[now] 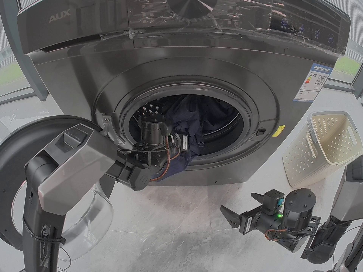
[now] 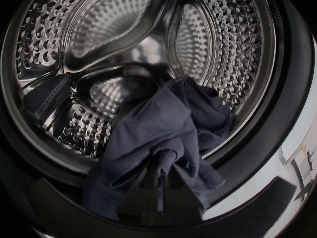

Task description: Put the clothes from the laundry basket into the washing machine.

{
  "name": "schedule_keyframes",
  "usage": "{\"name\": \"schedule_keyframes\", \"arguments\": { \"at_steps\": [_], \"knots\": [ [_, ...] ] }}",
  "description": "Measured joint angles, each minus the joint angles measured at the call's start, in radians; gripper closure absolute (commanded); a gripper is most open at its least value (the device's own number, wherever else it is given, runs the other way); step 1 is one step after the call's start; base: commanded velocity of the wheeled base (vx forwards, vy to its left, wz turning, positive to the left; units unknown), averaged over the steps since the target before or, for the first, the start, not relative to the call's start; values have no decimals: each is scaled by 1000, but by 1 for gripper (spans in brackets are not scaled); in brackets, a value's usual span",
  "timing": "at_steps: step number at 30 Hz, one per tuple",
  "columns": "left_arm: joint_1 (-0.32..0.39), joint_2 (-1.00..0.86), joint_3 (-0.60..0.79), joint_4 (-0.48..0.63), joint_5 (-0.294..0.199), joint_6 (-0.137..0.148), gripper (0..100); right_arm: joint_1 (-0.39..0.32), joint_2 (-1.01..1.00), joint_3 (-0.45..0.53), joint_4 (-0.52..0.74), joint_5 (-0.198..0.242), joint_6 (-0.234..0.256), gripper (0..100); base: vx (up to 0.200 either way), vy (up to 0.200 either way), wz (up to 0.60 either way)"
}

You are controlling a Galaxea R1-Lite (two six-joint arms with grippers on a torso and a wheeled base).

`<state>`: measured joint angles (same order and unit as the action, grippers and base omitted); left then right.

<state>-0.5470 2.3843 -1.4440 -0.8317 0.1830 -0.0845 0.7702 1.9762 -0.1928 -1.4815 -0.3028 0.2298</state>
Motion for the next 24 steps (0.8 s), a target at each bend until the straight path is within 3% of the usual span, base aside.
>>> {"name": "schedule_keyframes", "arguments": {
  "at_steps": [8, 15, 16, 24],
  "knots": [
    [-4, 32, -141, -46, 5, -84, 100, 1, -2, -7, 1, 0, -1, 0, 0, 0, 0],
    [-5, 83, -306, -72, 29, -95, 100, 1, -1, -10, 1, 0, -1, 0, 0, 0, 0],
    [-4, 92, -334, -75, 35, -96, 0, 1, -1, -10, 0, 0, -1, 0, 0, 0, 0],
    [-5, 134, -420, -76, 60, -100, 0, 0, 0, -9, 0, 0, -1, 0, 0, 0, 0]
  ]
}}
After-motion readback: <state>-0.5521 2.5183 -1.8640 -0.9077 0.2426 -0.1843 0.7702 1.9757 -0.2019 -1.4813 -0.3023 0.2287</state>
